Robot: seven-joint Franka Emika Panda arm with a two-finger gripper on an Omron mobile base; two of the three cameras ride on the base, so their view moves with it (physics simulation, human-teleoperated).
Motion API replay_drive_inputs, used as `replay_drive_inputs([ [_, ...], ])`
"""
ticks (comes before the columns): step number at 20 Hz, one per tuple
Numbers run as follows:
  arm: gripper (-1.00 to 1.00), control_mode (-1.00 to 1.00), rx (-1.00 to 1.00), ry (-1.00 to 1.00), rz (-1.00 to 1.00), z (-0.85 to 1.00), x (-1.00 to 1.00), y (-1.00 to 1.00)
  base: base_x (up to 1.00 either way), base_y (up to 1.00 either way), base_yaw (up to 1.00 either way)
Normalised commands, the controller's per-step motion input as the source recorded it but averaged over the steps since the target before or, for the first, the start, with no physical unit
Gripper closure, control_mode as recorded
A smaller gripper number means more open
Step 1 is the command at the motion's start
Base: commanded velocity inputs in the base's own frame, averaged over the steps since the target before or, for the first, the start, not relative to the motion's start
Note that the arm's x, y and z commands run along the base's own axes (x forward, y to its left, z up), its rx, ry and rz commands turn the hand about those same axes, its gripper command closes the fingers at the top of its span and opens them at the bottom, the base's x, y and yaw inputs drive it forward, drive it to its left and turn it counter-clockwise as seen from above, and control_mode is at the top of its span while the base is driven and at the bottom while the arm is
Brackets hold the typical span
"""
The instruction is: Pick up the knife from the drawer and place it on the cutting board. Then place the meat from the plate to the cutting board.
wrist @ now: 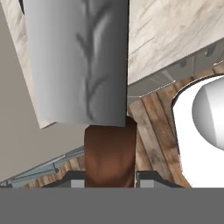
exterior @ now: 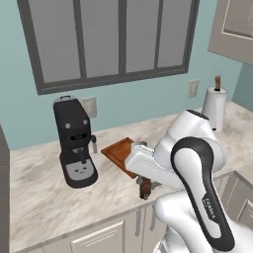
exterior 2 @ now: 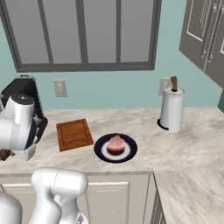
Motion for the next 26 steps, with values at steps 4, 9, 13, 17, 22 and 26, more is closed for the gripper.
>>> replay_drive_inputs([
  [4,1.00,1.00,0.00,0.00,0.00,0.00,0.00,0.00,0.74,0.00,0.20],
  [9,1.00,1.00,0.00,0.00,0.00,0.00,0.00,0.00,0.74,0.00,0.20],
  [13,1.00,-1.00,0.00,0.01,0.03,-0.01,0.08,0.00,0.26,0.00,0.09],
  [17,1.00,-1.00,0.01,0.09,0.04,0.00,0.51,-0.19,0.00,0.00,0.00],
  [22,1.00,-1.00,0.01,0.11,0.01,0.00,0.68,-0.28,0.00,0.00,0.00],
  [26,1.00,-1.00,0.00,0.09,0.01,-0.02,0.75,-0.22,0.00,0.00,0.00],
])
